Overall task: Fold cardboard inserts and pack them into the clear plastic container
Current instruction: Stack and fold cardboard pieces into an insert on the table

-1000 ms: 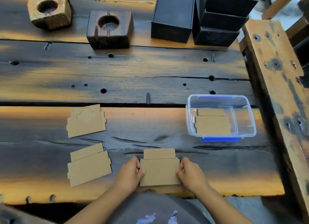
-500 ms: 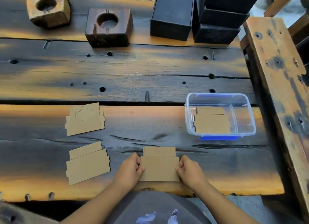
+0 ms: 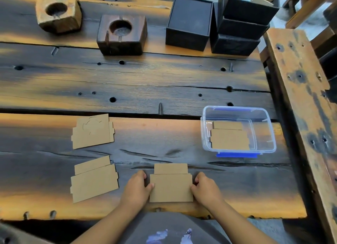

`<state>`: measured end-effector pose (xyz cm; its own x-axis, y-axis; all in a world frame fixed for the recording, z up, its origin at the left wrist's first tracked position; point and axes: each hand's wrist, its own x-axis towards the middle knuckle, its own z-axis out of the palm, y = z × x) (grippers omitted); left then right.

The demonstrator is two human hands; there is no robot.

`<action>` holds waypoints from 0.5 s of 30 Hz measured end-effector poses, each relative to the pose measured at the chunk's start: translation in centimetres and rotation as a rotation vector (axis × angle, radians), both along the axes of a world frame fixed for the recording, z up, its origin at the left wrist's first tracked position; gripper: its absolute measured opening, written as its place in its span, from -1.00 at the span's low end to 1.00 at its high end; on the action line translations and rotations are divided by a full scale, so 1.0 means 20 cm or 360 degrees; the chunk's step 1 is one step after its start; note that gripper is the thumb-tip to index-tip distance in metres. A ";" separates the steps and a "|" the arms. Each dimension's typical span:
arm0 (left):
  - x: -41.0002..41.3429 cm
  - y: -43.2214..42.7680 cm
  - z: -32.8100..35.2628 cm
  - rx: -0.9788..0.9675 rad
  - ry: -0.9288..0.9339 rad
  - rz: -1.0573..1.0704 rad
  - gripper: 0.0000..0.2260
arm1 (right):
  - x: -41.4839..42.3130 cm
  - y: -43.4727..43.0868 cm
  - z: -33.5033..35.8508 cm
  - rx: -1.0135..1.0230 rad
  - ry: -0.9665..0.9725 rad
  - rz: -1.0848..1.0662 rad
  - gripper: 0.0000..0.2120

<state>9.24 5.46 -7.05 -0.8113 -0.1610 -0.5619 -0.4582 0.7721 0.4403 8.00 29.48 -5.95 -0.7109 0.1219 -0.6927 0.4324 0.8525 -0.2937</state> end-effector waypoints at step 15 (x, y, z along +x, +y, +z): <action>-0.03 0.08 0.01 0.0164 -0.0321 0.0319 -0.78 | -0.03 -0.03 0.00 -0.0280 -0.0175 -0.0458 -0.88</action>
<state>8.71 7.16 -6.86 -0.6397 -0.2404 -0.7300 -0.6829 0.6136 0.3963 7.37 28.94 -5.94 -0.5848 0.1783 -0.7914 0.6846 0.6317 -0.3636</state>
